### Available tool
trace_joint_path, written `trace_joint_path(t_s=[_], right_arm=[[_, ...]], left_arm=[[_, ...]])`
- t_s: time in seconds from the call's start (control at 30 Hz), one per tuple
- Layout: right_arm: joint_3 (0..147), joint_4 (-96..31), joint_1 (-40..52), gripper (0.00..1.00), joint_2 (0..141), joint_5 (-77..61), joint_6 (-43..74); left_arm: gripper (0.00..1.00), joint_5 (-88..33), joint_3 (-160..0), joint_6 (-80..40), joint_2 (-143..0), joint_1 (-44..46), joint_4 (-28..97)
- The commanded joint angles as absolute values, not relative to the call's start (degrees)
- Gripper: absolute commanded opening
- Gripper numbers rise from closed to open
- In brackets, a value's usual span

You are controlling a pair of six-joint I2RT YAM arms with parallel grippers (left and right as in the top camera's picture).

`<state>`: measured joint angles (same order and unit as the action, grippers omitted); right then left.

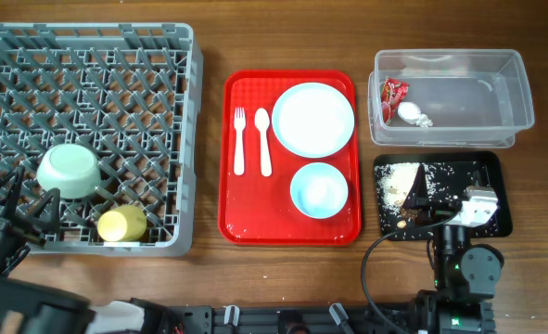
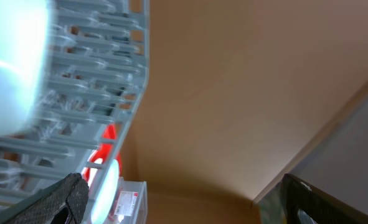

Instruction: Sort waste into correct bins and load items into the dishwasher rack

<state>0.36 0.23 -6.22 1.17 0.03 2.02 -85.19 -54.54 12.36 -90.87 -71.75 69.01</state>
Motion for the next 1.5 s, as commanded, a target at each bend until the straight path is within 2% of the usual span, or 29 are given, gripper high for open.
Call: trace_joint_path(t_s=[0.0, 0.1, 0.17, 0.23, 0.33, 0.4, 0.43, 0.47, 0.53, 0.57, 0.7, 0.77, 0.83, 0.9, 0.97, 1.07, 1.23, 1.33, 1.4, 1.47], right_arm=[[0.32, 0.38, -6.39, 1.00, 1.19, -0.08, 1.52], [0.32, 0.38, -6.39, 1.00, 1.19, -0.10, 1.54], [0.32, 0.38, -6.39, 1.00, 1.19, -0.08, 1.52], [0.32, 0.38, -6.39, 1.00, 1.19, -0.08, 1.54], [0.32, 0.38, -6.39, 1.00, 1.19, -0.08, 1.54], [0.32, 0.38, -6.39, 1.00, 1.19, -0.08, 1.54], [0.32, 0.38, -6.39, 1.00, 1.19, -0.08, 1.52], [0.32, 0.38, -6.39, 1.00, 1.19, -0.08, 1.54], [0.32, 0.38, -6.39, 1.00, 1.19, -0.08, 1.54], [0.32, 0.38, -6.39, 1.00, 1.19, -0.08, 1.54], [0.32, 0.38, -6.39, 1.00, 1.19, -0.08, 1.54], [0.32, 0.38, -6.39, 1.00, 1.19, -0.08, 1.54], [0.32, 0.38, -6.39, 1.00, 1.19, -0.08, 1.54], [0.32, 0.38, -6.39, 1.00, 1.19, -0.08, 1.56], [0.32, 0.38, -6.39, 1.00, 1.19, -0.08, 1.54], [0.32, 0.38, -6.39, 1.00, 1.19, -0.08, 1.54], [0.32, 0.38, -6.39, 1.00, 1.19, -0.08, 1.52], [0.32, 0.38, -6.39, 1.00, 1.19, -0.08, 1.54], [0.32, 0.38, -6.39, 1.00, 1.19, -0.08, 1.54], [0.32, 0.38, -6.39, 1.00, 1.19, -0.08, 1.52]], left_arm=[[1.00, -85.80, -58.98, 12.43, -79.79, -71.59, 72.07], [1.00, -82.54, -61.78, 12.45, -70.87, -66.81, 70.91], [1.00, -77.01, -63.29, 12.19, -64.07, -58.61, 66.65], [1.00, -64.79, -63.42, 3.68, -58.48, -46.48, 58.70], [1.00, -39.68, -63.42, -6.79, -55.09, -22.22, 49.36], [1.00, -29.21, -63.42, -10.31, -55.51, -7.55, 45.76], [1.00, -20.49, -63.42, -12.80, -57.56, 5.17, 42.98], [1.00, -13.72, -63.42, -14.35, -60.40, 13.93, 41.54], [1.00, -6.26, -63.42, -15.73, -67.72, 26.24, 39.18], [1.00, -7.09, -63.42, -15.70, -72.23, 30.70, 36.82], [0.98, -9.15, -63.42, -17.69, -83.37, 37.08, 27.94], [0.86, -12.88, -63.42, -19.97, -90.41, 40.12, 23.62], [0.83, -12.86, -63.42, -19.68, -94.80, 44.27, 22.20], [0.79, -13.37, -63.40, -13.43, -99.09, 49.87, 20.45], [0.73, -12.14, -63.40, -13.21, -100.68, 51.75, 19.84], [0.59, -10.41, -63.40, -11.90, -102.48, 53.21, 19.70], [0.52, -6.20, -63.40, -9.19, -102.96, 56.58, 20.49], [0.35, -3.27, -63.40, -9.10, -103.44, 58.26, 21.45], [0.32, -1.19, -63.40, -8.27, -104.92, 59.37, 22.68], [0.21, 2.50, -63.40, -8.38, -105.56, 60.29, 23.14]])
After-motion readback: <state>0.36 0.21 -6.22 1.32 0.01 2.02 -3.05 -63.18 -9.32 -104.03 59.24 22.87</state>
